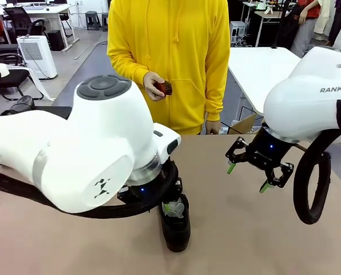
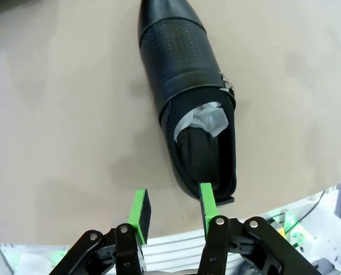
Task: Organize the shoes by placing them on the stand.
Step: Place the Shoe from the middle of the table onto the Shoes Stand.
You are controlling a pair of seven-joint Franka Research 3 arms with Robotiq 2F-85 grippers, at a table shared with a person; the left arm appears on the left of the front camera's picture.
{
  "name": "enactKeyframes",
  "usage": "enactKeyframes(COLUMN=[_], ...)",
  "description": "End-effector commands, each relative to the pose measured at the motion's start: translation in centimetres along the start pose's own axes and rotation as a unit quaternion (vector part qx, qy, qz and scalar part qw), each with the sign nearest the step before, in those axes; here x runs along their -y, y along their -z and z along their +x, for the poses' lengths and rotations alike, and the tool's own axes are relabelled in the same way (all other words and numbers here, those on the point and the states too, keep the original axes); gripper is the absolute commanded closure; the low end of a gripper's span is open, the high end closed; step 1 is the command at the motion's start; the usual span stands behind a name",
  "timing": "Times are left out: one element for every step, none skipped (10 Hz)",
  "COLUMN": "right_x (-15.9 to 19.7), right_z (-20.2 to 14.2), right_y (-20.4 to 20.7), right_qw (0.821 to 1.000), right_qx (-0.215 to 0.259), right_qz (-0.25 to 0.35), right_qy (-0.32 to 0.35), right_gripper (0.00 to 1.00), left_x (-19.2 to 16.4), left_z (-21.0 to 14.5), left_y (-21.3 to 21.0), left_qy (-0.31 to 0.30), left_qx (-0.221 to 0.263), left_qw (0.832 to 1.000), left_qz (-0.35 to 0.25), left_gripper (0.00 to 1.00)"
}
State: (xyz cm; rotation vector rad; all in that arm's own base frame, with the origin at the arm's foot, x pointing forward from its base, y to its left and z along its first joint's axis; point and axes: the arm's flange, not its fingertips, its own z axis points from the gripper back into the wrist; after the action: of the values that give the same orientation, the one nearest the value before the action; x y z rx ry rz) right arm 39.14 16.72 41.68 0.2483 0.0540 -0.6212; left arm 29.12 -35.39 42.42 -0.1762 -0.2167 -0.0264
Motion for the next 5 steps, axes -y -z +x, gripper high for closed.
enactKeyframes(right_x=[-0.1,-0.1,-0.1,-0.1,-0.1], right_z=[0.4,0.4,0.4,0.4,0.4], right_y=[-0.3,-0.3,-0.3,-0.3,-0.3], right_qw=[1.000,1.000,1.000,1.000,1.000], right_qx=[0.002,0.002,0.002,0.002,0.002], right_qz=[0.000,0.000,0.000,0.000,0.000], right_qy=[-0.009,-0.009,-0.009,-0.009,-0.009], right_gripper=[0.00,0.00,0.00,0.00,0.00], left_x=[0.9,1.3,1.6,1.8,2.0], left_z=[0.5,0.1,0.0,0.2,0.6], left_y=[1.4,2.1,3.0,3.8,4.5], left_qy=[0.033,0.032,0.025,0.016,-0.001], left_qx=[0.001,-0.006,-0.008,-0.008,-0.014], left_qw=[0.999,0.999,1.000,0.999,0.999], left_qz=[0.007,0.010,0.017,0.028,0.034], left_gripper=[0.52,0.52,0.52,0.52,0.52])
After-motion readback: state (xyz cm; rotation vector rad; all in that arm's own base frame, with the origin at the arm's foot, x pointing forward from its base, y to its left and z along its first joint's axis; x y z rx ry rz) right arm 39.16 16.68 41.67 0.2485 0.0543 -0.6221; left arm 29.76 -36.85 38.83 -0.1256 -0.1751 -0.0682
